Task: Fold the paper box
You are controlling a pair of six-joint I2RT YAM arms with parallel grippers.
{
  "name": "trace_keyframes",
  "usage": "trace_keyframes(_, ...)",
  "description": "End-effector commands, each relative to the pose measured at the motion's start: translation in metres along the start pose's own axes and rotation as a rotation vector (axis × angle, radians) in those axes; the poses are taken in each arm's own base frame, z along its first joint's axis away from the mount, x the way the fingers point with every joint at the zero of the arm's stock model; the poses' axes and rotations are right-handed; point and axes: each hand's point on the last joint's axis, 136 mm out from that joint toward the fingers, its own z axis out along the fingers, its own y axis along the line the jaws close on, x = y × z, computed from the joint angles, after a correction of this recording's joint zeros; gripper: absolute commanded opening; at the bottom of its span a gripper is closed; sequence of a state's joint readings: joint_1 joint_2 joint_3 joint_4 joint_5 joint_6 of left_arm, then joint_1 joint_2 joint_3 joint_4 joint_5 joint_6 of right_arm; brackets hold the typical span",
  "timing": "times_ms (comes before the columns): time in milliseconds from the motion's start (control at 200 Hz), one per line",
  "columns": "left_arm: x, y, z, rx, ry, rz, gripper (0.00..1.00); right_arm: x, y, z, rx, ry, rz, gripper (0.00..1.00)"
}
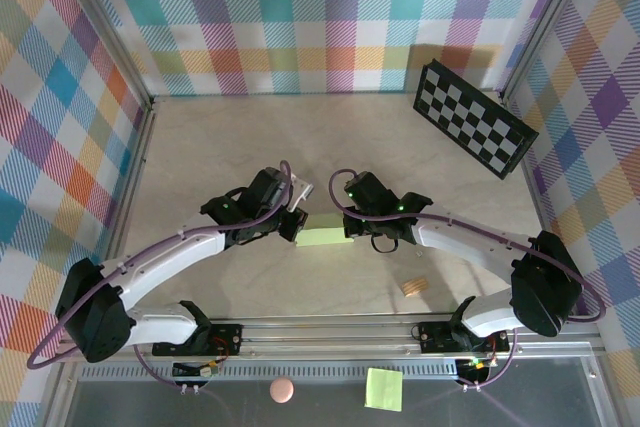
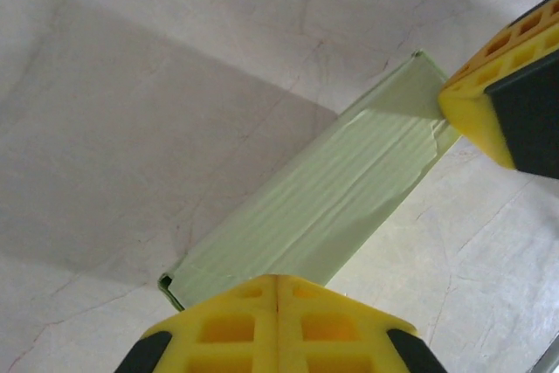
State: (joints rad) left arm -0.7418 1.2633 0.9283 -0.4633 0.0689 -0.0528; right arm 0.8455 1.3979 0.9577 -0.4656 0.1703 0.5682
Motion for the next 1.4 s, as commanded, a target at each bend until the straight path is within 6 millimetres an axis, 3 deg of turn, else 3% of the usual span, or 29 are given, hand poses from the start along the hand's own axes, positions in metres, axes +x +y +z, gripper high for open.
trace_keyframes(0, 0.016, 0.004, 0.006, -0.009, 0.088, -0.043, 0.01, 0.034, -0.018, 0.009, 0.073, 0.138, -0.005, 0.08)
trace_keyframes(240, 0.055, 0.028, 0.020, -0.134, 0.237, -0.102, 0.00, 0.039, -0.021, 0.012, 0.084, 0.154, 0.001, 0.08)
trace_keyframes(355, 0.068, 0.027, 0.027, -0.120, 0.259, -0.131, 0.00, 0.040, -0.021, 0.012, 0.082, 0.157, 0.003, 0.08)
trace_keyframes(465, 0.057, 0.017, 0.025, -0.070, 0.223, -0.138, 0.00, 0.036, -0.018, 0.010, 0.074, 0.147, 0.000, 0.08)
trace_keyframes(605, 0.022, 0.010, 0.003, -0.036, 0.082, -0.142, 0.00, 0.032, -0.017, 0.008, 0.074, 0.141, -0.006, 0.08)
trace_keyframes(710, 0.010, 0.006, -0.008, -0.016, 0.032, -0.143, 0.04, 0.032, -0.016, 0.009, 0.074, 0.143, -0.006, 0.08)
trace_keyframes(870, 0.019, 0.011, -0.004, -0.032, 0.063, -0.159, 0.03, 0.034, -0.017, 0.011, 0.074, 0.151, -0.006, 0.08)
trace_keyframes(1115, 0.062, 0.032, 0.017, -0.135, 0.217, -0.201, 0.00, 0.035, -0.019, 0.010, 0.080, 0.150, -0.003, 0.08)
trace_keyframes(1215, 0.075, 0.031, 0.023, -0.131, 0.267, -0.209, 0.00, 0.037, -0.020, 0.010, 0.084, 0.154, -0.002, 0.08)
trace_keyframes(1395, 0.067, 0.026, 0.021, -0.099, 0.250, -0.201, 0.00, 0.032, -0.015, 0.007, 0.066, 0.140, -0.002, 0.08)
